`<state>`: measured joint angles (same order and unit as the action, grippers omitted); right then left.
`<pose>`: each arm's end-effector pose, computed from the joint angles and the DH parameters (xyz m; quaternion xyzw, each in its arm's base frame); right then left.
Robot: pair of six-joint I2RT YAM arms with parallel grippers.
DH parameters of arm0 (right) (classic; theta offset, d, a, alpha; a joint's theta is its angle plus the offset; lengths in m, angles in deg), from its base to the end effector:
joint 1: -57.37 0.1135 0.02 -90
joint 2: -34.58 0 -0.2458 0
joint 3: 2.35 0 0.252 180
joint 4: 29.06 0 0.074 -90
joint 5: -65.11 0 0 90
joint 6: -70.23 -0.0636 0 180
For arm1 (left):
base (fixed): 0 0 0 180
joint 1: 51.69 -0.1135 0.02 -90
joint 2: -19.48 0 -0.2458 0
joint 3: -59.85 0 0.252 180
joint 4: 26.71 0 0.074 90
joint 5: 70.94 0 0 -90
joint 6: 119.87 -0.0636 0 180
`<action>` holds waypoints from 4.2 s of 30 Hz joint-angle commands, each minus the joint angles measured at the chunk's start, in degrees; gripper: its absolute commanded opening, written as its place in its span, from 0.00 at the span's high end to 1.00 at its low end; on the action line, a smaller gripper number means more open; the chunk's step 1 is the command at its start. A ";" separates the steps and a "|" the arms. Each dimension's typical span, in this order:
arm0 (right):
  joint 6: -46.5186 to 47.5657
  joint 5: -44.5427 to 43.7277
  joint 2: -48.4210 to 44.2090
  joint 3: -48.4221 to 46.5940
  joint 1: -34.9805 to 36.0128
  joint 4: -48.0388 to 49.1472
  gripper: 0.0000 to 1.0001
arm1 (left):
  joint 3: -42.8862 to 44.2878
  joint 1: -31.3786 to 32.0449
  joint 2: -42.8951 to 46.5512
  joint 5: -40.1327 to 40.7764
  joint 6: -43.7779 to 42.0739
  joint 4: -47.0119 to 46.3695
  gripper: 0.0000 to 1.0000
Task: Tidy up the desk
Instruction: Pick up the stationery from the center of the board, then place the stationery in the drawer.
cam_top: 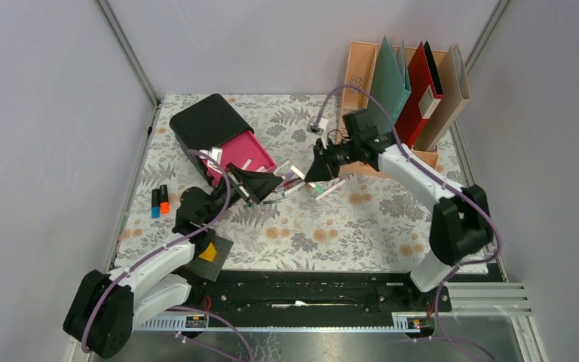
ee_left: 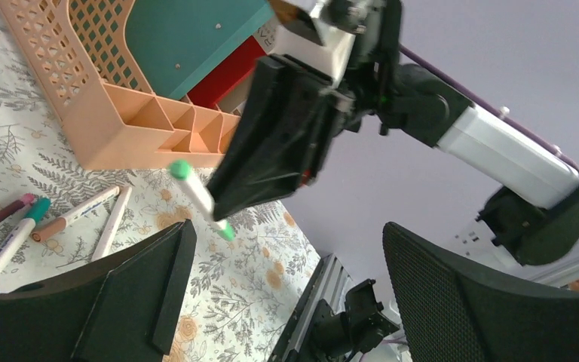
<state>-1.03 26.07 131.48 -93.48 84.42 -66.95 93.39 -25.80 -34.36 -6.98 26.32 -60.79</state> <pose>0.3184 0.2181 0.2534 -0.4788 0.6987 0.4202 0.3256 0.2025 -0.1293 0.2558 0.0140 0.6267 -0.6082 0.4869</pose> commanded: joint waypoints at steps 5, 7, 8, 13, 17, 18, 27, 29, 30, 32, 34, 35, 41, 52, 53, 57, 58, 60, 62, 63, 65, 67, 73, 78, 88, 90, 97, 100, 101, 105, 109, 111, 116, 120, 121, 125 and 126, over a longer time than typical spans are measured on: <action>-11.60 13.84 -9.58 9.37 -3.86 16.60 1.00 | 3.27 7.21 -9.72 10.97 -1.61 -12.86 0.02; -14.78 15.98 -9.65 10.60 -4.77 20.12 1.00 | 4.23 8.69 -12.12 11.97 -1.94 -14.64 0.02; -16.04 16.67 -9.63 11.37 -5.02 21.85 1.00 | 4.63 9.52 -13.30 12.55 -2.08 -15.28 0.02; -18.34 18.96 -9.89 12.82 -5.22 26.25 1.00 | 6.08 12.65 -18.64 15.96 -2.96 -18.57 0.06; -20.67 19.91 -9.98 13.50 -5.16 27.75 1.00 | 7.10 13.33 -22.05 16.69 -2.60 -21.58 0.15; -20.69 20.03 -10.02 13.55 -5.16 27.80 1.00 | 7.46 13.43 -22.55 16.80 -2.63 -21.59 0.17; -20.93 20.67 -9.89 14.04 -5.19 28.36 1.00 | 9.76 13.70 -25.47 16.81 -2.79 -21.58 0.32; -20.93 20.71 -9.82 14.07 -5.16 28.44 1.00 | 9.85 13.69 -25.65 16.81 -2.76 -21.66 0.38; -20.92 20.83 -9.83 14.08 -5.22 28.48 1.00 | 9.92 13.73 -25.77 16.79 -2.79 -21.67 0.42; -20.91 20.90 -9.72 14.16 -5.17 28.50 1.00 | 10.01 13.70 -26.05 16.73 -2.80 -21.67 0.50; -20.79 20.89 -9.65 14.25 -5.17 28.56 1.00 | 10.18 13.74 -26.47 16.66 -2.79 -21.67 0.58; -20.79 20.87 -9.63 14.26 -5.19 28.60 1.00 | 10.26 13.74 -26.66 16.55 -2.81 -21.67 0.61; -21.29 20.86 -9.32 14.39 -5.19 29.01 1.00 | 10.80 13.76 -27.09 15.31 -3.13 -21.59 0.98; -19.13 19.50 -9.56 14.75 -5.17 27.08 0.42 | 9.84 13.75 -21.55 16.59 -8.15 -14.42 1.00; -16.85 19.38 -9.77 14.59 -5.21 26.04 0.36 | 10.06 13.75 -20.03 17.13 -9.48 -12.09 1.00; -9.40 18.72 -10.14 12.92 -5.17 18.08 0.21 | 12.11 13.52 -14.37 21.18 -17.35 2.79 1.00; -7.83 18.59 -10.26 12.55 -5.16 16.55 0.19 | 12.99 13.41 -12.91 22.40 -19.52 8.21 1.00; -5.26 18.33 -10.28 11.80 -5.17 14.08 0.18 | 14.67 13.10 -10.42 25.08 -24.18 16.32 1.00; -3.39 18.09 -10.38 11.40 -5.21 12.52 0.17 | 17.45 12.60 -8.33 27.64 -28.97 24.24 1.00; -2.74 17.98 -10.41 11.32 -5.17 11.91 0.16 | 19.13 12.41 -7.56 28.46 -31.52 28.04 1.00; -1.77 17.71 -10.44 11.19 -5.22 11.17 0.16 | 22.91 12.13 -6.76 30.47 -37.15 36.65 1.00; -0.75 17.68 -10.36 11.02 -5.17 10.18 0.16 | 27.32 12.08 -7.04 33.21 -42.55 44.44 1.00; 0.53 17.86 -10.46 10.92 -5.16 9.24 0.15 | 38.00 12.07 -10.53 43.58 -52.25 59.31 1.00; 1.16 17.74 -10.70 11.09 -5.16 8.96 0.15 | 42.87 12.08 -14.66 55.26 -56.44 64.89 1.00; 1.64 17.68 -10.71 11.18 -5.18 8.80 0.14 | 44.76 11.99 -21.76 67.10 -62.94 63.61 1.00; 1.79 17.62 -10.76 11.18 -5.21 8.68 0.14 | 44.80 11.97 -23.43 68.51 -63.80 62.84 1.00; 2.52 17.42 -10.88 11.18 -5.16 8.20 0.14 | 45.06 11.29 -29.00 73.14 -66.80 59.65 1.00; 2.61 17.42 -10.89 11.18 -5.17 8.10 0.14 | 45.10 10.54 -30.96 74.41 -67.47 58.30 0.97; 2.65 17.42 -10.86 11.20 -5.17 8.09 0.14 | 44.80 10.19 -31.56 74.75 -67.66 57.19 0.91; 2.69 17.51 -10.94 11.18 -5.22 7.99 0.14 | 44.80 9.12 -33.55 75.60 -67.70 55.58 0.58; 3.10 17.34 -11.08 11.12 -5.19 7.67 0.14 | 46.24 9.17 -33.36 74.86 -66.16 56.53 0.35; 3.35 17.17 -11.04 11.03 -5.22 7.42 0.14 | 46.48 9.18 -31.40 73.65 -65.10 56.98 0.26; 3.58 16.94 -10.96 11.06 -5.24 7.33 0.14 | 44.28 9.18 -23.78 67.25 -60.90 56.13 0.13; 4.07 16.48 -10.95 11.09 -5.23 7.07 0.14 | 37.92 8.82 -15.42 57.10 -56.41 51.22 0.01; 4.18 16.38 -10.95 11.09 -5.18 7.00 0.14 | 36.23 8.35 -13.46 54.02 -53.89 49.98 0.01; 4.82 15.72 -10.86 11.14 -5.18 6.59 0.14 | 29.90 6.60 -6.34 39.01 -47.54 45.29 0.01; 5.14 15.51 -10.86 11.18 -5.16 6.46 0.14 | 28.62 6.22 -5.01 35.88 -46.24 44.28 0.01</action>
<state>2.16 42.57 122.85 -80.04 79.13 -59.85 126.46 -18.22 -43.13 45.76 -27.61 -9.52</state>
